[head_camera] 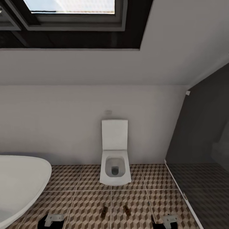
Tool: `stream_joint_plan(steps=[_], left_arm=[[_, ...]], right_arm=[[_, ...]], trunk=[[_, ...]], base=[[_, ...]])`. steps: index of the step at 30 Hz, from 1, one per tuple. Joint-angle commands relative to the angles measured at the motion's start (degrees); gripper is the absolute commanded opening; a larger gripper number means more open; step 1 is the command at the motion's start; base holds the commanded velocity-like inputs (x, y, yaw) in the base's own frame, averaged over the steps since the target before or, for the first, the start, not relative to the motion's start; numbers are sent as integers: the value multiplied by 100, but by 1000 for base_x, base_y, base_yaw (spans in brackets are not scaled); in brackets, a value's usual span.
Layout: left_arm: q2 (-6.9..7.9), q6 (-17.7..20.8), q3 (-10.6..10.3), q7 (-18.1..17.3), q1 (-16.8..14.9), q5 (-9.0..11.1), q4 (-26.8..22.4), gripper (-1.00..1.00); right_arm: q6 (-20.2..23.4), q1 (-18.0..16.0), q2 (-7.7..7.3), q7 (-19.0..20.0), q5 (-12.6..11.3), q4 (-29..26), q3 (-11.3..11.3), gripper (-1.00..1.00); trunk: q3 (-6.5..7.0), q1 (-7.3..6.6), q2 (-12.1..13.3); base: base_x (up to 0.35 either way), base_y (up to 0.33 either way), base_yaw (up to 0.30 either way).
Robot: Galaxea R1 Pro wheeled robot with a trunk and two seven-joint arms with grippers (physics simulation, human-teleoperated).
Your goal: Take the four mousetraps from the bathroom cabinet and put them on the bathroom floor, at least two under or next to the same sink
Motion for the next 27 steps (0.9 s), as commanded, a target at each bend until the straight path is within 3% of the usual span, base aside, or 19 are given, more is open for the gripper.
stream_joint_plan(steps=[1,11,15,16,24,27], left_arm=[[0,-18,-44,4,55,22,16,100],[27,130,-42,202,383,22,21,100],[35,396,-41,363,454,22,21,100],[39,579,-43,418,492,22,21,100],[29,735,-44,456,540,22,21,100],[19,1051,-44,463,557,22,19,100]], right_arm=[[-15,42,-2,-12,-51,2,51,100],[-10,231,-101,-21,-50,9,49,100],[2,324,-190,-30,-51,10,48,100],[14,430,-300,-35,-51,10,48,100],[22,575,-384,-53,-55,11,48,100],[28,608,-397,-74,-130,11,47,100]], trunk=[[-3,4,-12],[92,4,-12],[130,4,-12],[139,4,-12],[215,4,-12],[244,4,-12]], base=[[0,0,0],[0,0,0],[0,0,0],[0,0,0],[0,0,0],[0,0,-8]])
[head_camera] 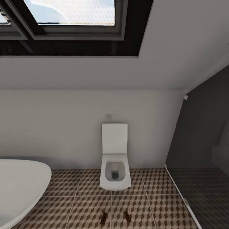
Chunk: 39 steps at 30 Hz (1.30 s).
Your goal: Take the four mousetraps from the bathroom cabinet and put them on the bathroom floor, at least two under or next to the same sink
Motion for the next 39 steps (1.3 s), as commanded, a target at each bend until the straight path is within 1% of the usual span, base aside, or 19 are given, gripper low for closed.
stream_joint_plan(steps=[1,2,4,8,11,16,21,22,27,33,35,39], left_arm=[[-4,56,-33,29,0,-16,9,100],[-5,172,-33,33,2,-16,10,100],[-5,259,-33,38,4,-16,10,100],[-6,350,-32,47,5,-16,7,100],[-6,387,-32,49,6,-16,4,100],[-8,408,-33,48,6,-16,2,100],[-14,417,-33,48,6,-16,2,100],[-23,419,-33,48,6,-16,2,100],[-82,461,-29,52,6,-16,2,100],[-114,771,-26,50,6,-16,2,100],[-121,964,-27,49,6,-16,2,100],[-121,1131,-27,48,6,-16,2,100]], right_arm=[[-9,2,-1,-18,-74,1,54,100],[-1,5,-2,-22,-143,3,54,100],[25,16,-3,-25,-225,4,54,100],[165,80,-2,-26,-363,8,55,100],[364,121,2,-18,-429,4,57,100],[625,144,18,-5,-466,2,61,100],[919,149,110,9,-469,-9,68,100],[1022,150,153,13,-467,-14,69,100],[1156,152,213,14,-463,-30,71,100],[1207,152,236,39,-462,-40,71,100],[1214,152,239,43,-462,-41,72,100],[1218,152,240,43,-461,-42,72,100]], trunk=[[7,2,-4],[17,2,-4],[36,2,-4],[74,2,-4],[102,2,-4],[148,2,-4],[172,2,-4],[174,2,-4],[179,2,-4],[159,2,-4],[147,2,-4],[122,2,-4]], base=[[0,0,-32],[0,0,-46],[0,0,-54],[0,0,-65],[0,0,-72],[0,0,-57],[0,0,-17],[0,0,-7],[0,0,-4],[0,0,0],[0,0,0],[0,0,0]])
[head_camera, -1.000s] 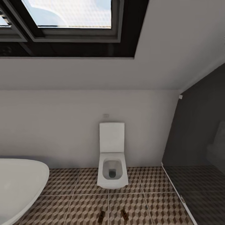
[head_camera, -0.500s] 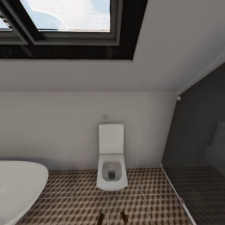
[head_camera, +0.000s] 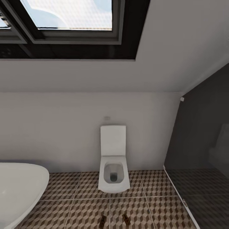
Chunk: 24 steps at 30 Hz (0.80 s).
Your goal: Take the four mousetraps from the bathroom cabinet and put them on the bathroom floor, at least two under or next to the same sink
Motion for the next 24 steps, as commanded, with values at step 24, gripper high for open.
stream_joint_plan(steps=[24], left_arm=[[-3,125,-31,26,-2,5,9,100]], right_arm=[[-8,-1,13,-4,-40,1,52,100]], trunk=[[-200,2,-4]], base=[[0,0,-65]])
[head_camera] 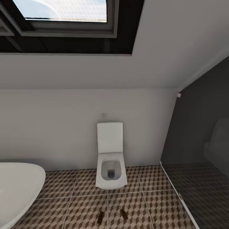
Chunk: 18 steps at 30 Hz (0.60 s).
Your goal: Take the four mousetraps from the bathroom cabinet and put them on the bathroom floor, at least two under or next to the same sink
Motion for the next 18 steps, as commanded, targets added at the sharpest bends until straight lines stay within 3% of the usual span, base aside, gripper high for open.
stream_joint_plan(steps=[1,18], left_arm=[[-3,-17,-33,11,-4,8,9,100],[-3,-6,-33,4,-3,8,9,100]], right_arm=[[-12,-4,1,-17,-40,2,49,100],[-12,-4,32,-18,-40,2,49,100]], trunk=[[-19,3,-11],[-166,3,-11]], base=[[0,0,-107],[0,0,-112]])
